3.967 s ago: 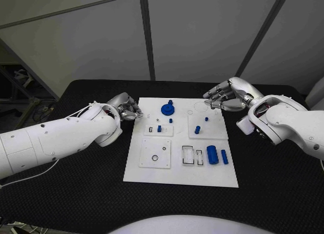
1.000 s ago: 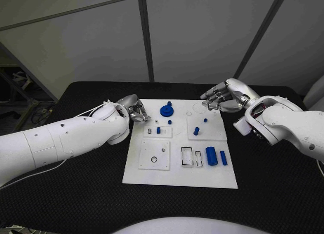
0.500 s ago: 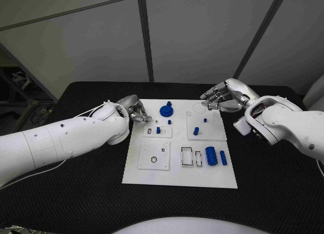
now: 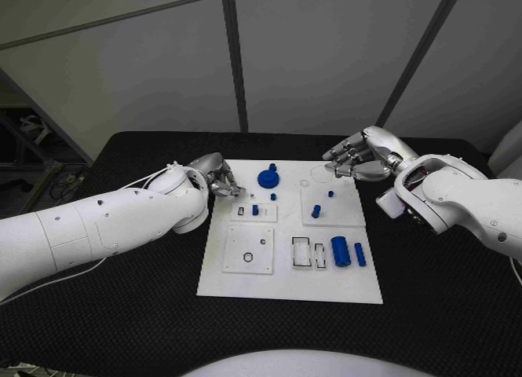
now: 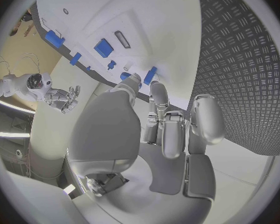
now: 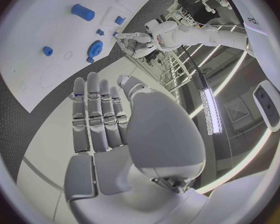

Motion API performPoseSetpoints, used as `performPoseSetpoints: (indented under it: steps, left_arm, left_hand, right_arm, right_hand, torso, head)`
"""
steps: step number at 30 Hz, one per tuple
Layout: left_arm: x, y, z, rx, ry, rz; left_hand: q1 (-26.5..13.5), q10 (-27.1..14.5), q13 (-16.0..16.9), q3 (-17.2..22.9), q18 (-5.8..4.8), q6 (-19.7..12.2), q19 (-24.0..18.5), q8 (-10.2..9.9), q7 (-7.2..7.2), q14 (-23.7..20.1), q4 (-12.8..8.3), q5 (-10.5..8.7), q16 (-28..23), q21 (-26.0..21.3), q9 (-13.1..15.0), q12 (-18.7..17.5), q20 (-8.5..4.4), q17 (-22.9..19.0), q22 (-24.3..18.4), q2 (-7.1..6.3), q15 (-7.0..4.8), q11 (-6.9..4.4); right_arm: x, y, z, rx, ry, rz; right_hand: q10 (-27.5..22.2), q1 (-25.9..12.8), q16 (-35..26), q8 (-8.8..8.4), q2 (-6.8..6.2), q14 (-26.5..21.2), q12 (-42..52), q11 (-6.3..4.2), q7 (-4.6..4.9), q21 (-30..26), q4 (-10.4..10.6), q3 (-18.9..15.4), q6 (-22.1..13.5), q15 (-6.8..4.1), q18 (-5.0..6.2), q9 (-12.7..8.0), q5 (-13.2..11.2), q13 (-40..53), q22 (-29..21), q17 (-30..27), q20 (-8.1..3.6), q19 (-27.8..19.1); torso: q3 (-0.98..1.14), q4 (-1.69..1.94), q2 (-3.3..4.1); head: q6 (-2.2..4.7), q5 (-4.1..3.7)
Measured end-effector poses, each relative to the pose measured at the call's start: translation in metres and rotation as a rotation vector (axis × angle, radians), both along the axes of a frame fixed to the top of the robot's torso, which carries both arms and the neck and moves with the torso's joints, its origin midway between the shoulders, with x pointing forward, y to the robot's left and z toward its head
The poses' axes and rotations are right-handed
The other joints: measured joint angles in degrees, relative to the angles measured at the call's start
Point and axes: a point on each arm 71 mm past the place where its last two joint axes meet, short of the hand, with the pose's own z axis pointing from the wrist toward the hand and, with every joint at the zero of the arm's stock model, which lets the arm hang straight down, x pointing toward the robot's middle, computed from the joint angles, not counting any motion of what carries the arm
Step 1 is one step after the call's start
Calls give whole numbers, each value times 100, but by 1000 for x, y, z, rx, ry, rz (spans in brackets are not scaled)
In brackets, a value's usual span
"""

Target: Assemble the parts on the task board

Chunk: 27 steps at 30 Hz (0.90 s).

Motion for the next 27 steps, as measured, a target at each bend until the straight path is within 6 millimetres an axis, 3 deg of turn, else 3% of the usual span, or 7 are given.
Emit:
performPoseSetpoints:
  steps: [5,11,22,25,27]
  left_arm:
    - [0,0,0,0,0,0]
    - [-1,1,0,0,0,1]
    - [0,2,8,-17,-12,4]
    - [1,3,18,-36,-27,10]
    - [3,5,24,-45,-34,14]
  left_hand:
    - [-22,-20,-6,-142,0,20,0,-2,20,0,85,0,0,0,0,0,0,0,0,22,0,21]
    - [-189,-20,-12,-531,0,19,20,-23,22,0,194,22,0,-23,0,54,21,0,0,192,0,21]
    - [-455,-20,-18,-1272,0,-1,20,-46,41,0,210,44,0,-66,1,111,20,0,0,366,0,20]
    - [-466,-77,-39,-1433,0,-56,-12,-93,96,-19,206,44,-4,-186,-11,111,53,0,0,377,22,73]
    - [-504,-236,-73,-1617,0,-208,-67,-175,176,-12,205,44,-69,-345,-17,81,107,0,0,415,97,130]
  right_arm:
    - [0,0,0,0,0,0]
    - [0,0,0,-1,0,0]
    - [1,1,0,-13,-10,3]
    - [1,0,0,-16,-12,3]
    - [2,0,0,-18,-13,2]
  right_hand:
    - [0,0,0,0,0,0,0,0,0,0,0,0,0,0,0,0,0,0,-1,0,0,0]
    - [-1,0,-24,-11,0,0,-23,1,2,-24,0,0,-3,0,0,0,4,-12,-7,0,0,0]
    - [-21,0,-46,-27,0,0,-58,21,21,-47,-14,14,-22,0,0,-6,21,-28,-19,-1,0,0]
    - [-41,0,-45,-27,0,-13,-58,41,41,-47,-14,14,-42,13,0,-6,21,-29,-19,-1,0,0]
    - [-41,0,-45,-27,0,-21,-58,41,41,-47,-14,14,-42,21,0,-6,21,-30,-19,-1,0,0]
  torso:
    - [0,-1,1]
    - [-2,-1,0]
    - [-4,-1,-1]
    - [-5,-1,-2]
    - [-5,-1,-2]
  head:
    - [-1,1]
    - [-1,-7]
    - [9,-8]
    - [13,-3]
    - [16,1]
